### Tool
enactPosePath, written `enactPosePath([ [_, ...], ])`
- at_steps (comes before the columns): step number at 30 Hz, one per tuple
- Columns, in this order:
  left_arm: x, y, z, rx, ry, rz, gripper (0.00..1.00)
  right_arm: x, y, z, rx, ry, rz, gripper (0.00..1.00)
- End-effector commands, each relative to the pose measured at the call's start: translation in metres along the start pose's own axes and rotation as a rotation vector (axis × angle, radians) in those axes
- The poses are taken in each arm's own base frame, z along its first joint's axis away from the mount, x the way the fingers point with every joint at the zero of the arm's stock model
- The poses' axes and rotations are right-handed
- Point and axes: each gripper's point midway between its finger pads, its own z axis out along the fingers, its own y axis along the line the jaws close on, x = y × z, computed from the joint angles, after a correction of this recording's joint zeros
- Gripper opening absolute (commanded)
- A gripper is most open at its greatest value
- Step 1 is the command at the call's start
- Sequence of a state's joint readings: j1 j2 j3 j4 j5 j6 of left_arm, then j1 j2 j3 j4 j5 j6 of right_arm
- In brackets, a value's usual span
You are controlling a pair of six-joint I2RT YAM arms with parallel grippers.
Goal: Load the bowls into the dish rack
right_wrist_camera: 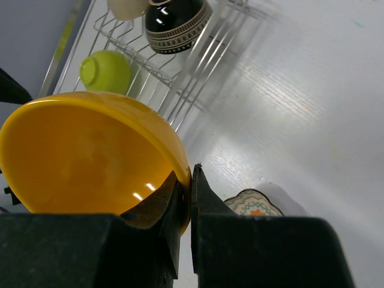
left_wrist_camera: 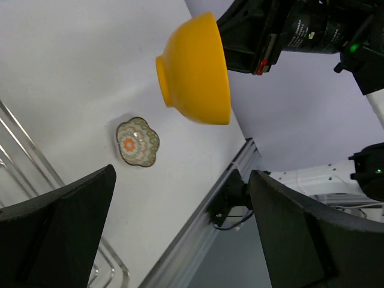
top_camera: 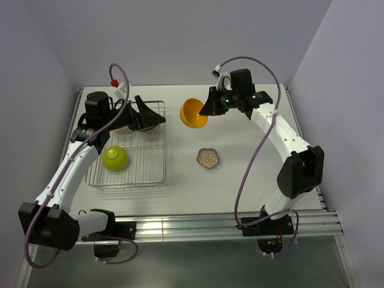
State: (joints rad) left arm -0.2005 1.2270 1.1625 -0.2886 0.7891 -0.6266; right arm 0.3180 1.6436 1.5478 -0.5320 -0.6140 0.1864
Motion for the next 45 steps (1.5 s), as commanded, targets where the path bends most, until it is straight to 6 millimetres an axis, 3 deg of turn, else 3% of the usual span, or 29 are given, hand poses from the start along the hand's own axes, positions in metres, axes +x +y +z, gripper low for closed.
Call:
enactPosePath([
  [1,-0.005,-0.043,-0.008,0.166,-0.085,0.004,1.0,-0.027,0.04,-0.02,-0.069,-0.073,-0.071,0.0],
  [7,0.013,-0.029,0.001,0.117,-0.084,-0.059,0.99,-0.021,0.057,-0.018,-0.091,-0.05,-0.101,0.0],
  [19,0.014,-0.034,0.01,0.174,-0.107,-0.067,1.0,-0.01,0.086,-0.014,-0.127,-0.009,-0.163,0.0],
  [31,0.03,-0.013,0.019,0.106,-0.074,-0.111,1.0,-0.001,0.109,-0.008,-0.165,0.024,-0.212,0.0],
  [45,0.05,-0.027,0.017,0.204,0.0,-0.18,0.98,0.001,0.111,-0.001,-0.168,0.04,-0.213,0.0],
])
